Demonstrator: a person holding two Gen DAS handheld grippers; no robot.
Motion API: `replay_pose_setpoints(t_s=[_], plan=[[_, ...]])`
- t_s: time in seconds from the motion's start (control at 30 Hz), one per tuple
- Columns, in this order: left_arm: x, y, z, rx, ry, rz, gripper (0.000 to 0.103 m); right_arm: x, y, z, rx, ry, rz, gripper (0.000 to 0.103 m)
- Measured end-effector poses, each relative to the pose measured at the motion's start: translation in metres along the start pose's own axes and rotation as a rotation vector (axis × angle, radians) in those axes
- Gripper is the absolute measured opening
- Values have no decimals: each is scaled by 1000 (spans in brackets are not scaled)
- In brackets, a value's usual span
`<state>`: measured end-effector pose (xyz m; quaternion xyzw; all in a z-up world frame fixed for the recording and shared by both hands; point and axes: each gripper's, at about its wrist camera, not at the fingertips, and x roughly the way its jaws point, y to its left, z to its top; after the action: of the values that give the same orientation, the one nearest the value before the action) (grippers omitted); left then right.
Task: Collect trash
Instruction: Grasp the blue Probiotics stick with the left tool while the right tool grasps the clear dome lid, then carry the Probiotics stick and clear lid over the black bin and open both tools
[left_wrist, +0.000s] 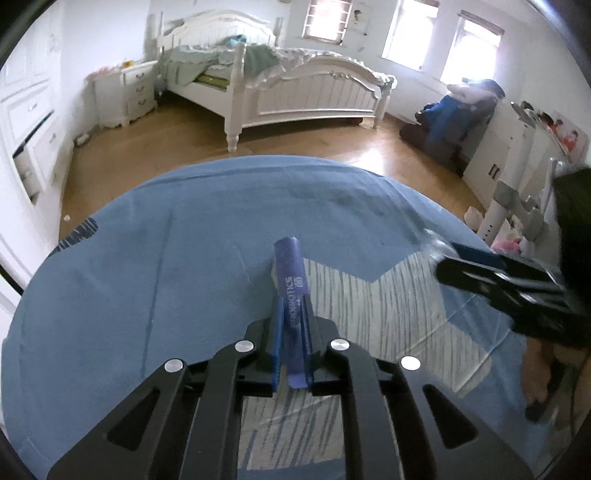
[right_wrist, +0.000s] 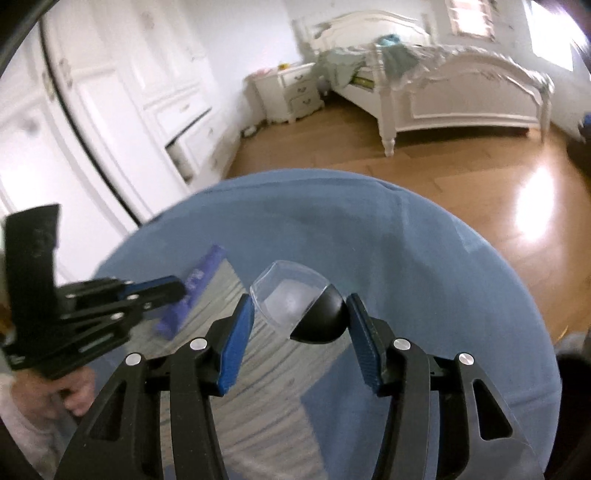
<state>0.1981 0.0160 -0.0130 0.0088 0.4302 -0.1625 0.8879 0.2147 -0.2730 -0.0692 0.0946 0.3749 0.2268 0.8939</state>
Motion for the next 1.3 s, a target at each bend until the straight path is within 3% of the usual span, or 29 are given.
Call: replay_pose_setpoints(t_s=[0.07,0.13,0.17,0.27,0.3,0.33,0.47,0.67,0.93,1.1,1.3], plan=[[2,-7,2,16,-2,12,23,-12,-1,-6,23,-13,13,52],[6,-12,5,28,-4,40,66,-23,-1,-12,31,-23,15,52],[8,-14,6,36,-3,47,67,-26,0,-14,30,-25,15,52],[18,-22,6,86,18,94,60,-37,4,-22,28,-31,17,52],[19,-23,7,101,14,114,29,-40,5,-24,29,-32,19,52],[19,-22,9,112,12,131,16,-42,5,-26,29,-34,19,52],[16,-21,9,112,13,129,11,-51,6,-33,43,-53,16,52],[-12,-65,11,157,-44,21,11,-73,-10,-43,89,-107,-21,52],[-22,-156,9,252,-85,-170,11,-132,-56,-70,153,-208,-192,52],[-7,-209,3,303,-53,-272,12,-167,-99,-99,215,-252,-347,52],[7,-269,-7,360,-15,-376,12,-190,-149,-138,304,-252,-448,52]])
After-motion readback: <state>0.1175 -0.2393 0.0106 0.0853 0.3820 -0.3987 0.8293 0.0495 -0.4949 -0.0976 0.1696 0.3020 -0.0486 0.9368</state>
